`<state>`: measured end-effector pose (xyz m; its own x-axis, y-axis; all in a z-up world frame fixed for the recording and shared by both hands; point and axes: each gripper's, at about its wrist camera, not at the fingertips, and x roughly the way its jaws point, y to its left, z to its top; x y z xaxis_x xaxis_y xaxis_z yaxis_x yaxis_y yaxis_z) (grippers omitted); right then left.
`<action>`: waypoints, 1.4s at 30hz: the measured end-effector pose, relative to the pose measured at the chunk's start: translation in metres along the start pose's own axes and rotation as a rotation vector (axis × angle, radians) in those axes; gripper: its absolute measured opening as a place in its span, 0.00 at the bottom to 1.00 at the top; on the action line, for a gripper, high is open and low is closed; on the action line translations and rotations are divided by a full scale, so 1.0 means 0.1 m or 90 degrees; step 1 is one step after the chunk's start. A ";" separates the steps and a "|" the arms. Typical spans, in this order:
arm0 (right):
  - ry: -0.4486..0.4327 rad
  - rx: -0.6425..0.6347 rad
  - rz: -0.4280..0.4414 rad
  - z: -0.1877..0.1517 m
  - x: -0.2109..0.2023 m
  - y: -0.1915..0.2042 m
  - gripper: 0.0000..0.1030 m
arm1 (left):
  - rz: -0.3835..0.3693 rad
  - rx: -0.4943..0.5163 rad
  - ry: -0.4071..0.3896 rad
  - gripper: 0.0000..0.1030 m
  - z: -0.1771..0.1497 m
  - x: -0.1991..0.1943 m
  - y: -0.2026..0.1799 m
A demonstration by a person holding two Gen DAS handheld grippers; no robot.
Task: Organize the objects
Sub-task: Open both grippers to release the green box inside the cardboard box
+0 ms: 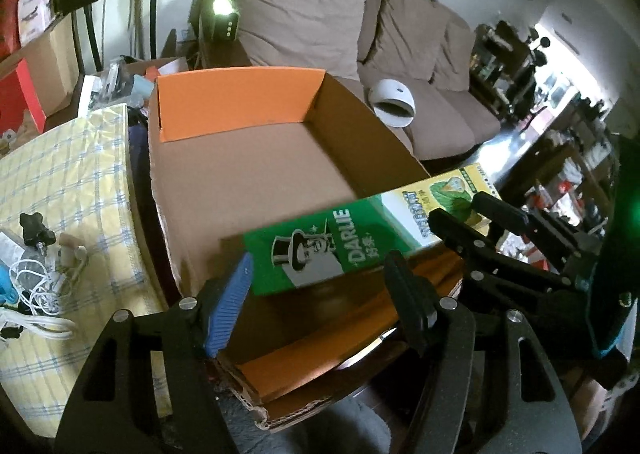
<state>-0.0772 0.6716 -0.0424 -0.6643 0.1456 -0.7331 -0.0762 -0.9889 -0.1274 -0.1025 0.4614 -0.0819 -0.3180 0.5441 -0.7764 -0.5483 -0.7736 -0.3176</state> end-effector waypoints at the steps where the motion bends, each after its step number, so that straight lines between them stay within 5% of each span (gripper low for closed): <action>1: -0.001 0.002 0.003 0.00 -0.01 -0.01 0.53 | 0.000 -0.002 0.000 0.63 0.00 0.00 0.01; 9: -0.037 0.054 0.013 0.02 -0.13 -0.18 0.53 | -0.001 -0.009 0.006 0.63 -0.03 0.04 0.05; 15: -0.073 0.151 -0.055 0.02 -0.25 -0.56 0.53 | 0.005 -0.015 0.004 0.64 -0.05 0.04 0.10; 17: -0.078 0.162 -0.065 0.01 -0.26 -0.68 0.35 | 0.012 -0.012 0.002 0.64 -0.05 0.05 0.10; 22: -0.061 0.197 -0.066 -0.04 -0.22 -0.89 0.32 | 0.022 -0.003 -0.003 0.64 -0.06 0.04 0.07; 42: -0.007 0.087 -0.047 -0.02 0.05 -0.46 0.32 | 0.034 -0.004 -0.009 0.65 -0.11 0.01 0.11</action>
<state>-0.0756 0.7183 -0.0415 -0.6611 0.2190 -0.7176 -0.2254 -0.9702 -0.0884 -0.1006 0.4493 -0.0920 -0.3584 0.5063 -0.7844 -0.5257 -0.8037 -0.2786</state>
